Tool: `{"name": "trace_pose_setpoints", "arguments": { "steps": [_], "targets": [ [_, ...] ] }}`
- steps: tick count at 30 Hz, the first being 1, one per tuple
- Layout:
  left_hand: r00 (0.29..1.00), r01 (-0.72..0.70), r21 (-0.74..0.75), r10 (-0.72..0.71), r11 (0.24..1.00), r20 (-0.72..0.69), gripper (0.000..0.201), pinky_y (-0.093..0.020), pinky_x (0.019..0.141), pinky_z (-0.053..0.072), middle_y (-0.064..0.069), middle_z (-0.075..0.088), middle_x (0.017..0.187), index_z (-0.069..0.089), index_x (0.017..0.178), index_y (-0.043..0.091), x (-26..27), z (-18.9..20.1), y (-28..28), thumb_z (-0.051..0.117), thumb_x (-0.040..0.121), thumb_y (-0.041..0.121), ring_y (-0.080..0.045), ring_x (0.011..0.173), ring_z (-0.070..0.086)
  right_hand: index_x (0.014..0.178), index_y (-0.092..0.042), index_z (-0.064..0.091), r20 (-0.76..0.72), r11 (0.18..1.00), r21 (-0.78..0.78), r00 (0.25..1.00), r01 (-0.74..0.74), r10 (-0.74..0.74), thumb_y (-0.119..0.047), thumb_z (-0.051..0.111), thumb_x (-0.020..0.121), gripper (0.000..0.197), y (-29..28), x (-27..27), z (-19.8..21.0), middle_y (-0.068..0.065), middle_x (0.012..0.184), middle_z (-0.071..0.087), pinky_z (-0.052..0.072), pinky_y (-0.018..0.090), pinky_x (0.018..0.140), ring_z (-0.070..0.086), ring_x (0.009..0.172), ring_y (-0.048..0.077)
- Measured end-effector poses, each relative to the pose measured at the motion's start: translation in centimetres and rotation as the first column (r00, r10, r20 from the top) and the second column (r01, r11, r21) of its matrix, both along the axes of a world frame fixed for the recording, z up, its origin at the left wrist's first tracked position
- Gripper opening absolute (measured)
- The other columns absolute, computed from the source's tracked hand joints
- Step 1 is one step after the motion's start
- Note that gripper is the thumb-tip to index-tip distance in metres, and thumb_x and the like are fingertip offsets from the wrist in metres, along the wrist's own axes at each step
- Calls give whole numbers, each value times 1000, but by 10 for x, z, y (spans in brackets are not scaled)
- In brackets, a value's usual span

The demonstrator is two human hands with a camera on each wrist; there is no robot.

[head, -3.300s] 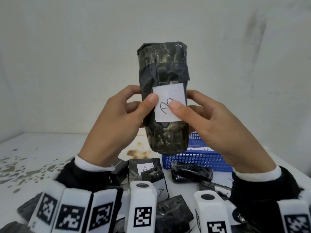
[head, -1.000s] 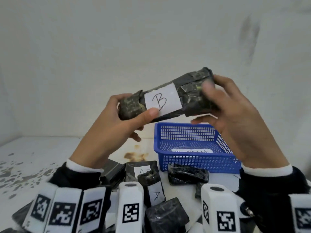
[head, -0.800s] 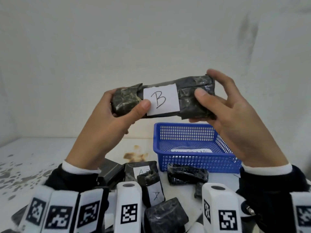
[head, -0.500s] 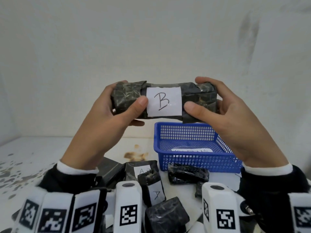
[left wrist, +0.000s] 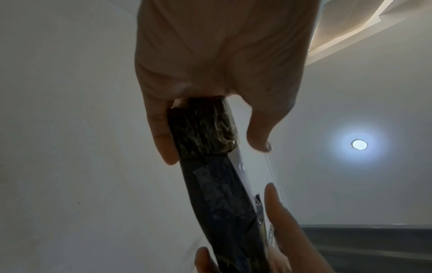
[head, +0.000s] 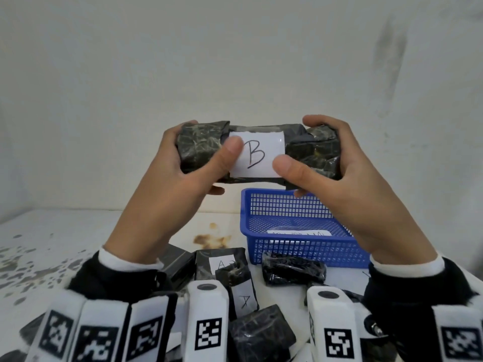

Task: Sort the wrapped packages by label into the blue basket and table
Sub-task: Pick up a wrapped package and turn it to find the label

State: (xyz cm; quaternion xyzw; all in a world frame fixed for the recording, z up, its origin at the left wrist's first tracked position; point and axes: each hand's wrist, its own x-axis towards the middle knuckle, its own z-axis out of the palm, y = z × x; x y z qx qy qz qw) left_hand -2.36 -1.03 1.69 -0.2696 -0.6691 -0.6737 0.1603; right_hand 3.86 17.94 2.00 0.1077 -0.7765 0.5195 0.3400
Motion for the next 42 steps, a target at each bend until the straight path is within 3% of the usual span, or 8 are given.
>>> {"name": "trace_pose_setpoints", "arguments": {
  "steps": [7,12,16,21,27,29,34,42],
  "targets": [
    [999,-21,-2,21,1000,39,73,-33,74,57,6,72,105,53,123,23,-3,0,0,76,59,49,-14,89,72,114,-45,51,5,1000,16,1000,-5,5,-52,73,65,54,2,-3,0,-21,91,69,49,14,57,65,63,1],
    [999,-26,70,23,997,43,64,-32,73,58,2,73,100,60,116,17,-2,1,0,78,62,46,-11,82,70,110,-39,53,-6,999,-21,999,-48,48,-50,68,72,43,0,-3,1,-25,83,67,44,9,51,61,59,-3],
    [997,-62,55,60,997,43,66,-29,76,56,4,72,104,60,117,18,-3,-1,3,79,64,52,-11,90,70,120,-37,56,28,997,-42,997,-71,72,-49,73,75,50,1,-4,0,-19,95,70,51,17,61,70,78,4],
    [997,-56,37,54,998,63,64,-31,67,59,-2,73,103,61,115,14,-6,-5,7,67,67,55,-15,86,71,133,-39,58,81,992,-82,992,-95,102,-18,78,80,60,25,2,2,-3,121,69,53,43,100,71,107,16],
    [984,-79,-232,113,970,138,81,-42,86,55,6,67,104,50,128,26,-15,-24,29,46,70,82,-11,88,68,119,-34,66,179,991,-49,978,121,-110,-16,72,88,36,66,-2,-1,-5,108,76,54,39,98,73,98,18],
    [973,-85,-367,157,926,171,74,-37,87,50,7,63,105,47,132,26,-26,-29,36,48,78,76,-14,94,64,117,-30,67,253,976,-23,946,216,-203,-18,73,89,32,89,-13,-5,-1,107,76,55,44,95,73,97,23],
    [956,-14,-715,219,699,196,52,-31,87,40,-4,58,125,43,138,15,-65,-37,61,50,96,45,-20,105,55,125,-16,55,446,894,172,777,413,-444,-15,71,90,39,151,-46,-33,8,112,67,46,26,71,63,90,19],
    [962,83,-864,187,496,200,59,-33,107,33,-7,36,155,25,151,16,-102,-59,90,40,101,44,-25,137,41,130,-12,55,572,716,670,480,195,-665,-15,50,99,31,209,-77,-67,12,135,58,41,31,90,55,115,28]
  ]
}}
